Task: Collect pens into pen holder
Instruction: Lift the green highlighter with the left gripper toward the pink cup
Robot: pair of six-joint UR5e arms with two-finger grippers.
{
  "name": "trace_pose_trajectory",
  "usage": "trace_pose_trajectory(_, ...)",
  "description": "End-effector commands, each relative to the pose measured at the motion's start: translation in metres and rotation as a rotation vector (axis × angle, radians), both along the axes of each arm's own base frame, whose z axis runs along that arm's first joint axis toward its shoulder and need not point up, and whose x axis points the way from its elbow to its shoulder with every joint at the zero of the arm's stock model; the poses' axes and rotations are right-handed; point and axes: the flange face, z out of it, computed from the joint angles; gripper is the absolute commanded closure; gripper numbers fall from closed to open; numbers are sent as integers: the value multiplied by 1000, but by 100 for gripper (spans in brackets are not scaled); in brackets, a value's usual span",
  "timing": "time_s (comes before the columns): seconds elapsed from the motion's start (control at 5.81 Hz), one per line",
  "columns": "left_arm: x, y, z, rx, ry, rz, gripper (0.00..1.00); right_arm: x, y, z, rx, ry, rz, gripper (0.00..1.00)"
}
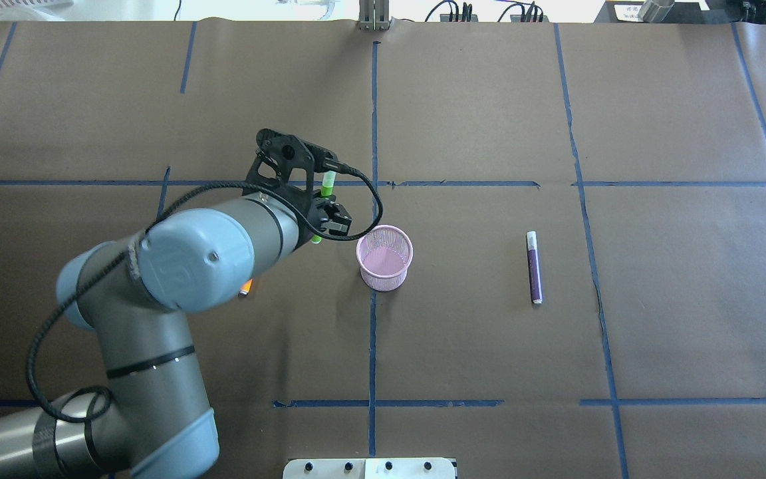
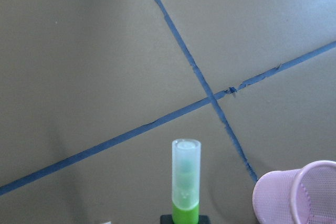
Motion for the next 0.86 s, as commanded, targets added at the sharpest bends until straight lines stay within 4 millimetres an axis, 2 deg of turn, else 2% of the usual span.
trace_pose_trajectory(0.0,12,14,-24,64,19,-116,99,0,0,2,-3,-1,-1,0)
trace_pose_trajectory(0.17,34,32,-28,43,55,-177,99,0,1,3,-7,-2,-1,0)
trace_pose_trajectory(0.34,47,35,-35,26,76,-189,93,-1,1,3,-7,-2,-3,0)
trace_pose_trajectory(0.52,78,40,-26,-1,67,-226,90,-1,1,3,-8,-3,-3,0)
trace_pose_trajectory(0.69,89,41,-25,-4,56,-224,82,-1,1,2,-7,-9,-3,0)
